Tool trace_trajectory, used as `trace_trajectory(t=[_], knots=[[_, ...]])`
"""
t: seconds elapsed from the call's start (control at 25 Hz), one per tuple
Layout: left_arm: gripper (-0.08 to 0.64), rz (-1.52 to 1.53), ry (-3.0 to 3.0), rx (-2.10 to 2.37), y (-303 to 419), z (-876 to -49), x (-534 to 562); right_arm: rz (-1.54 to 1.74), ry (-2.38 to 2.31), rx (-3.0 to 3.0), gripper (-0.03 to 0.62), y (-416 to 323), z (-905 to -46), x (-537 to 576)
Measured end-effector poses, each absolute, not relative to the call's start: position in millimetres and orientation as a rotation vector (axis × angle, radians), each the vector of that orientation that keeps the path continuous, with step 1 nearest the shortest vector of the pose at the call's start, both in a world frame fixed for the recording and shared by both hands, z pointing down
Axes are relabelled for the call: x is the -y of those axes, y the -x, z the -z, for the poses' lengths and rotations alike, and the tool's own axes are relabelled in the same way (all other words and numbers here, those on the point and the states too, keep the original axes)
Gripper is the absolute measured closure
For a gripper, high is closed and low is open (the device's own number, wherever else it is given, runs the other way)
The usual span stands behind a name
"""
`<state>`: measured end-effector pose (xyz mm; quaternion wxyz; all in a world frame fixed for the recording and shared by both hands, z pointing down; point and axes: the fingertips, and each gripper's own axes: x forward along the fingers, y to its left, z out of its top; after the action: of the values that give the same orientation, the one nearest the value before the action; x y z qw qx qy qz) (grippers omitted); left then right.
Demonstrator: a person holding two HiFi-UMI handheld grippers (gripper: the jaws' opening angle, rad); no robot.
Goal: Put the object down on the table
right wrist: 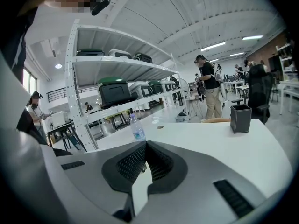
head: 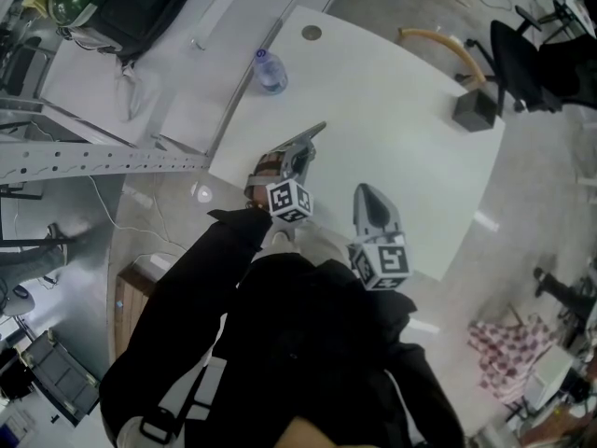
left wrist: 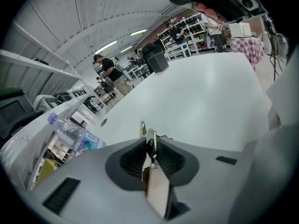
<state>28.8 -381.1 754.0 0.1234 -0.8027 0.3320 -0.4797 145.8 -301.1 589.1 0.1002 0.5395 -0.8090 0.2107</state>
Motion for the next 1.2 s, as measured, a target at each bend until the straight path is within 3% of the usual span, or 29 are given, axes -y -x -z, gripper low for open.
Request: trace_trajectory(t=[0.16,0.24,0.44,1.2], knots=[[0.508,1.422,2.368,-0.974,-29,-759,380,-0.616,-1.608,2.371,0.591,-149,-589,298],[0.444,1.445,2.380,-0.965,-28,-764,377,-0.611,-1.612,2.388,0.591,-148,-587,297],[0.395,1.439,2.405,-0.948,-30,-759,370,-0.603,-1.615,2.393,0.591,-146,-585,291],[0.394,1.145,2.491,-1.156,-9,-638,357,-0.531,-1.725,2.372,0.591,-132,-541,265]])
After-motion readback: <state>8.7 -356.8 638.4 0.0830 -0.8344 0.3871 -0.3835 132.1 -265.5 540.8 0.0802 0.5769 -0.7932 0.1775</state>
